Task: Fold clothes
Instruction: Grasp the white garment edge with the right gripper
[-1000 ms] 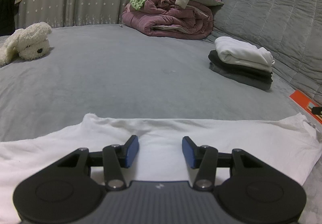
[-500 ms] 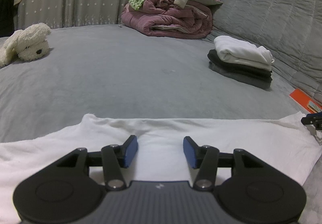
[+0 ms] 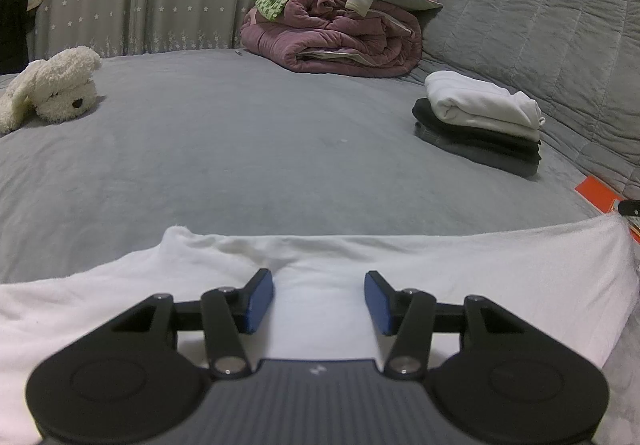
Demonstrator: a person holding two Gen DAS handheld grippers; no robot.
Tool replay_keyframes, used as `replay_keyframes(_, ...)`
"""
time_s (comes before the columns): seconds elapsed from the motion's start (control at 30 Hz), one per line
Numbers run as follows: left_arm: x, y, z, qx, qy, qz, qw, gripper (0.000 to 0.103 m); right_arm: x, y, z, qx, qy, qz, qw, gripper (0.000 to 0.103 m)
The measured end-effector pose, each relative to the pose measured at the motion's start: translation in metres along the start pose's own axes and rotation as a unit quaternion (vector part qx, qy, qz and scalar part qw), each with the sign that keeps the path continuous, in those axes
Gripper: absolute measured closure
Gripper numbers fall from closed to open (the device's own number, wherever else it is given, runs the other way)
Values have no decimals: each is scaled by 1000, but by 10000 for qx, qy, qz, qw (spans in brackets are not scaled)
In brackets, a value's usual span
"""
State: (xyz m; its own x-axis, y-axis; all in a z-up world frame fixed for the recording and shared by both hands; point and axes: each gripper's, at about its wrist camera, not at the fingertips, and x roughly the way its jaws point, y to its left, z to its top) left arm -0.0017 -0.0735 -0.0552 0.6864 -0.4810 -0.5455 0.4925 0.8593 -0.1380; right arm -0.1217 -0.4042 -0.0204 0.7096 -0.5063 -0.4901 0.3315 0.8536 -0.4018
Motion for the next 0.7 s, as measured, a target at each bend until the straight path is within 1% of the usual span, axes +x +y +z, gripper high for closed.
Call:
replay_keyframes(0.03, 0, 0, 0, 1, 0, 0, 10000, 50, 6, 2, 1, -34, 42, -43, 10000, 103)
replay_keyframes(0.17, 0, 0, 0, 3, 2, 0, 10000, 50, 28, -2, -3, 342, 389, 187, 9985, 103)
replay_keyframes(0.27, 1, 0, 1, 5, 5, -5, 10000, 50, 32, -17, -9, 692, 517, 148, 9962, 103)
replay_keyframes(0.3, 1, 0, 1, 10, 6, -6, 10000, 50, 30, -25, -10, 869, 513, 188, 9947, 93)
replay_keyframes(0.33, 1, -1, 0, 14, 8, -8, 10000, 49, 28, -34, -12, 1069, 509, 229, 9927, 89)
replay_keyframes(0.4, 1, -1, 0, 29, 9, -8, 10000, 48, 23, -48, -17, 1408, 485, 348, 9882, 88)
replay_keyframes(0.47, 1, -1, 1, 36, 11, -4, 10000, 48, 18, -55, -21, 1576, 466, 498, 9851, 87)
replay_keyframes(0.53, 1, 0, 1, 38, 11, -5, 10000, 48, 13, -56, -24, 1597, 452, 656, 9839, 86)
replay_keyframes(0.57, 1, 0, 1, 38, 11, -6, 10000, 48, 10, -54, -25, 1573, 444, 722, 9839, 81)
replay_keyframes(0.6, 1, 0, 1, 38, 10, -7, 10000, 48, 8, -51, -26, 1508, 424, 762, 9847, 72)
replay_keyframes(0.63, 1, 0, 1, 40, 10, -7, 10000, 48, 8, -47, -25, 1412, 389, 793, 9860, 69)
replay_keyframes(0.7, 1, 0, 1, 41, 10, -9, 10000, 48, 8, -38, -23, 1195, 344, 824, 9888, 69)
